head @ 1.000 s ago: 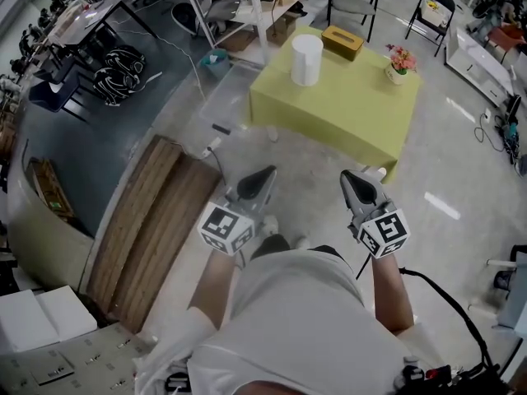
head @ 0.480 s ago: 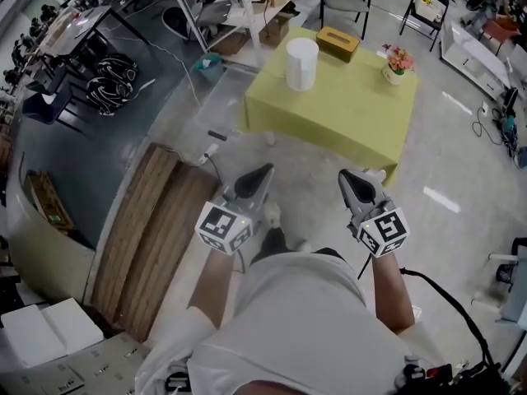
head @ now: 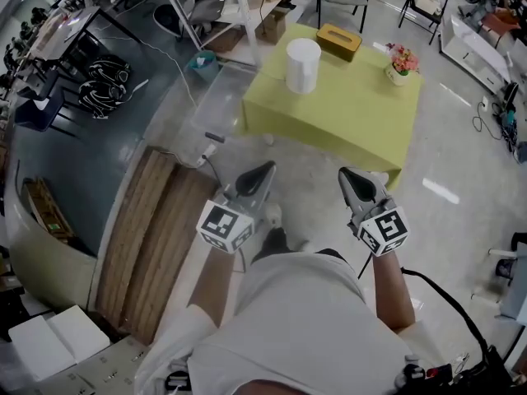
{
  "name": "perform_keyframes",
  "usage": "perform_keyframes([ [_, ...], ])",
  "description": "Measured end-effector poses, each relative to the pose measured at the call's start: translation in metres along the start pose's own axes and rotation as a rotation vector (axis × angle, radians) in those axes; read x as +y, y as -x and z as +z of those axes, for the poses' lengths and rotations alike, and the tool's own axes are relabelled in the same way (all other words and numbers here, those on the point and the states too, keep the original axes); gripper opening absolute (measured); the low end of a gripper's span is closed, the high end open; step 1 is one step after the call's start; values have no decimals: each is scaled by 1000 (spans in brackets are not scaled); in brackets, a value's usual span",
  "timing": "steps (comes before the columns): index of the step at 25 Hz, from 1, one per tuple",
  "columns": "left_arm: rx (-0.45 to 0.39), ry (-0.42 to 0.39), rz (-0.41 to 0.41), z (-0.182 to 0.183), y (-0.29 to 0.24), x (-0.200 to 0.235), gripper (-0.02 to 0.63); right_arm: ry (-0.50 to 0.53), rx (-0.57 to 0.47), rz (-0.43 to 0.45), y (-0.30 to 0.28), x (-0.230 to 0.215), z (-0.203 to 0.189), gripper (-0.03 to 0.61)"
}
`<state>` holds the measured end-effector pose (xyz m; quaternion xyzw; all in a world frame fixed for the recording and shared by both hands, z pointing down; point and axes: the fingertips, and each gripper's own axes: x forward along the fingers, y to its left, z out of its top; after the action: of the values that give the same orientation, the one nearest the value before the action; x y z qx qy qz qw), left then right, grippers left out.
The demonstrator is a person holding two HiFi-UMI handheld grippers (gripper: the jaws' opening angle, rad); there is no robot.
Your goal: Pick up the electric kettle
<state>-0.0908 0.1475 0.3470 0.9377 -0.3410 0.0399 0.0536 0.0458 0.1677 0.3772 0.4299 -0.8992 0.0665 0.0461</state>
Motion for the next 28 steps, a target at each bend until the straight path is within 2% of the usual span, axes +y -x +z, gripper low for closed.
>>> perform_keyframes([
  [15,4,-15,-67,15,-49,85,3,27,2,-29,-84,-36,20,6],
  [28,30,-39,-172,22,-87,164,3,19,14,-95,-163,-56,34,6],
])
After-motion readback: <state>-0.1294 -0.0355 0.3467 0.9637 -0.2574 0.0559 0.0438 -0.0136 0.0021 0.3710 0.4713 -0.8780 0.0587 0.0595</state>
